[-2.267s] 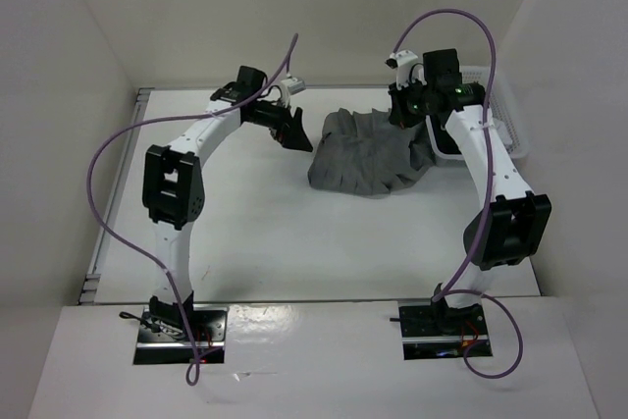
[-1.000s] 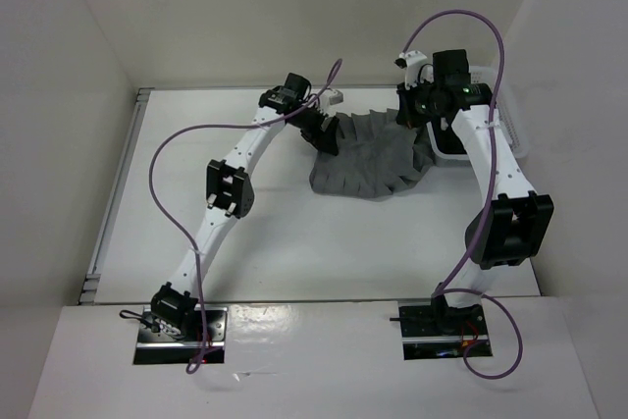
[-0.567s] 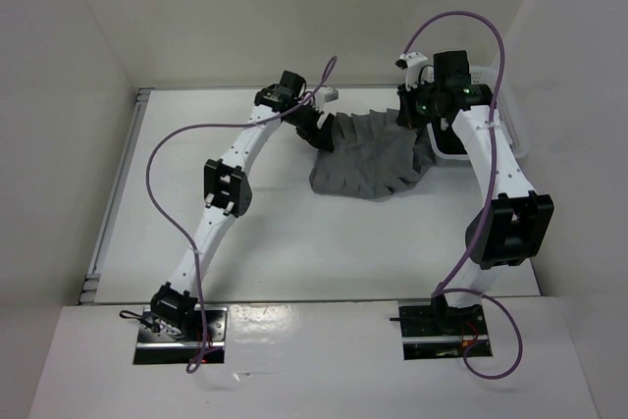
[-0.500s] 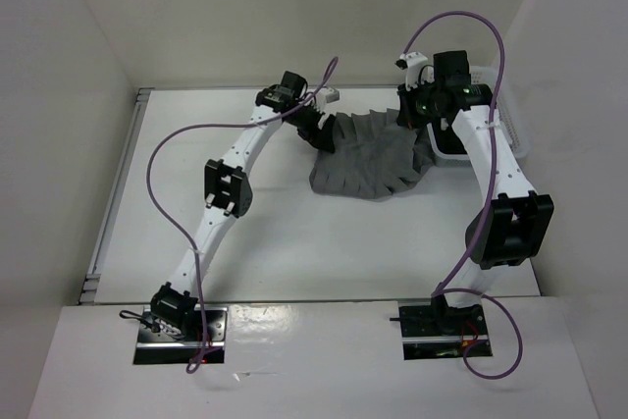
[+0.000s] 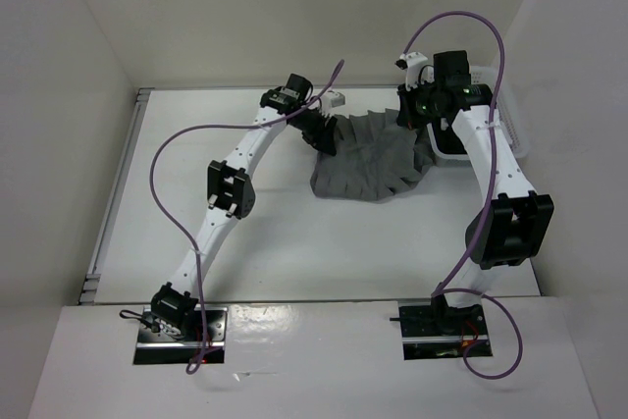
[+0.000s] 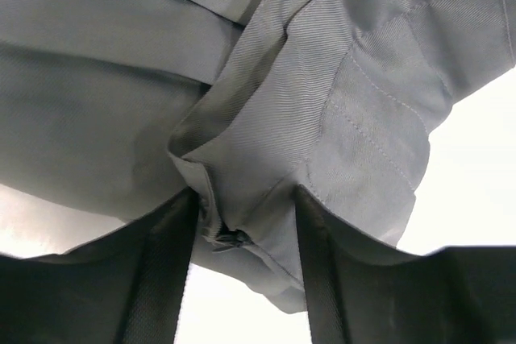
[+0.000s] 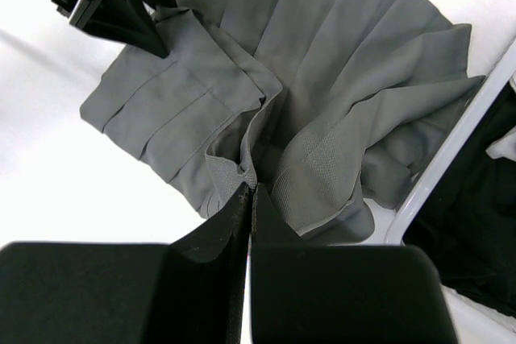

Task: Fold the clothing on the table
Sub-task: Flatten the skirt out

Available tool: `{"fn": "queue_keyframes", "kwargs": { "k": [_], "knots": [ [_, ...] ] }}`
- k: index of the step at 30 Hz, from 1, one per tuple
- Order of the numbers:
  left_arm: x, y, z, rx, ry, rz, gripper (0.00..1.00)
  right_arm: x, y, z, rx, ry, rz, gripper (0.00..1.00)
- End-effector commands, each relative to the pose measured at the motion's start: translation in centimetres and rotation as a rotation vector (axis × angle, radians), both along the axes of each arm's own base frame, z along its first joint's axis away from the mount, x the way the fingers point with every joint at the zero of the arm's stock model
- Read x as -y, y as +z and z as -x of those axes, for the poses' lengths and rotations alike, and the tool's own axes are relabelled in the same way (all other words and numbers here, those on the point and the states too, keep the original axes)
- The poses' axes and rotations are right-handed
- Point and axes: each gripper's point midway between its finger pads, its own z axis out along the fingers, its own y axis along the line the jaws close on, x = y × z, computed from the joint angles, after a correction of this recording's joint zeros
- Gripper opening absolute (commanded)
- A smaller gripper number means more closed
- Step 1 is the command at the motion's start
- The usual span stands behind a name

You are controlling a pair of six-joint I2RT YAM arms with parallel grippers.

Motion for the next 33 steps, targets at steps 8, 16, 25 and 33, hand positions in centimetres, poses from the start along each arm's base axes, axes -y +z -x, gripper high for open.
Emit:
{"fn": "queue_keyframes", "kwargs": {
  "k": [8, 16, 25, 33],
  "knots": [
    [0.6, 2.5, 0.4, 0.047, -0.047, 0.049, 0.16, 0.0, 0.5, -0.2, 0.018, 0.006, -0.015, 0.0],
    [0.6, 6.6, 0.4, 0.092, -0.026, 0.072, 0.0, 0.1, 1.1, -0.3, 0.03, -0.001, -0.009, 0.0],
    [-1.2, 19.5, 2.2, 0.281, 0.03, 0.103, 0.0, 0.5, 6.2, 0.6, 0.125, -0.016, -0.002, 0.0],
    [-4.6, 26.1, 5.4, 0.396, 0.121, 0.017, 0.0, 1.1, 10.5, 3.2, 0.182, -0.031, 0.006, 0.0]
  ]
}}
